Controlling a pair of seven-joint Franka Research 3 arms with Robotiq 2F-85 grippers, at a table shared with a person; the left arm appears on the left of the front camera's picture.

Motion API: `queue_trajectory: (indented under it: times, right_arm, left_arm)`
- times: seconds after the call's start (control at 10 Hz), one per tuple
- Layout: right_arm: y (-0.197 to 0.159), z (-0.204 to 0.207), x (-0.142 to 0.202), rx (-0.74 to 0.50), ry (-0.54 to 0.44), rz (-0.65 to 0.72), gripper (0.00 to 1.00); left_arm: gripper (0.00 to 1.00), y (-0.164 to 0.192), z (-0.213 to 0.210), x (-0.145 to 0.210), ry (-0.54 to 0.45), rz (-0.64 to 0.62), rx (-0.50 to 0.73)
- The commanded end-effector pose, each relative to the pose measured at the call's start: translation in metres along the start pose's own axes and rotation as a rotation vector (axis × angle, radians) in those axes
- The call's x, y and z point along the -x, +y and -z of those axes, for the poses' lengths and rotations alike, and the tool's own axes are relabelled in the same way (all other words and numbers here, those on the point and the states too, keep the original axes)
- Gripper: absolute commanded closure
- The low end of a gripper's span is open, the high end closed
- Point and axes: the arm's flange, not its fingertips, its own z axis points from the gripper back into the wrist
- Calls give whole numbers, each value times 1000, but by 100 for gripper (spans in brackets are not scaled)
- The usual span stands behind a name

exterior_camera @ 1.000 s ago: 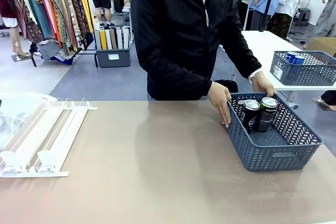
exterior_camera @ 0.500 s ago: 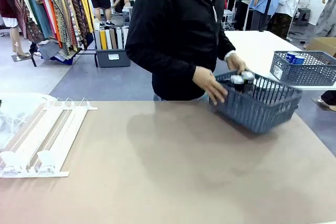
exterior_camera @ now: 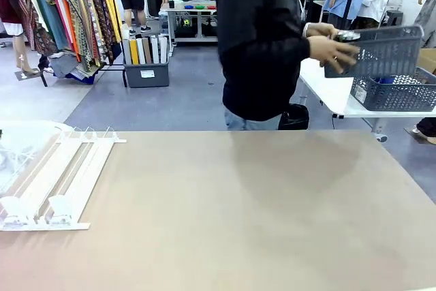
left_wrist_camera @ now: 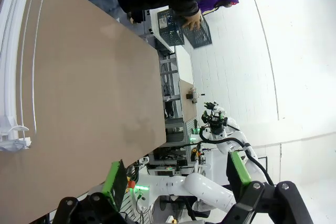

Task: Retrieve and store the cans from the dispenser.
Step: Pick up one can from the Automatic Can Dispenser and place it in the middle of the table.

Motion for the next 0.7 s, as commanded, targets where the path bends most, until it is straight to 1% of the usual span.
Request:
queue_trajectory:
  times: [0.0, 0.6]
  right_arm:
    - [3, 2, -1, -15, -11, -10, 0]
    - [3, 2, -1, -15, -11, -10, 0]
  left_arm:
    - [0, -1, 2, -1, -6, 19, 19]
    - [0, -1, 2, -1, -6, 19, 19]
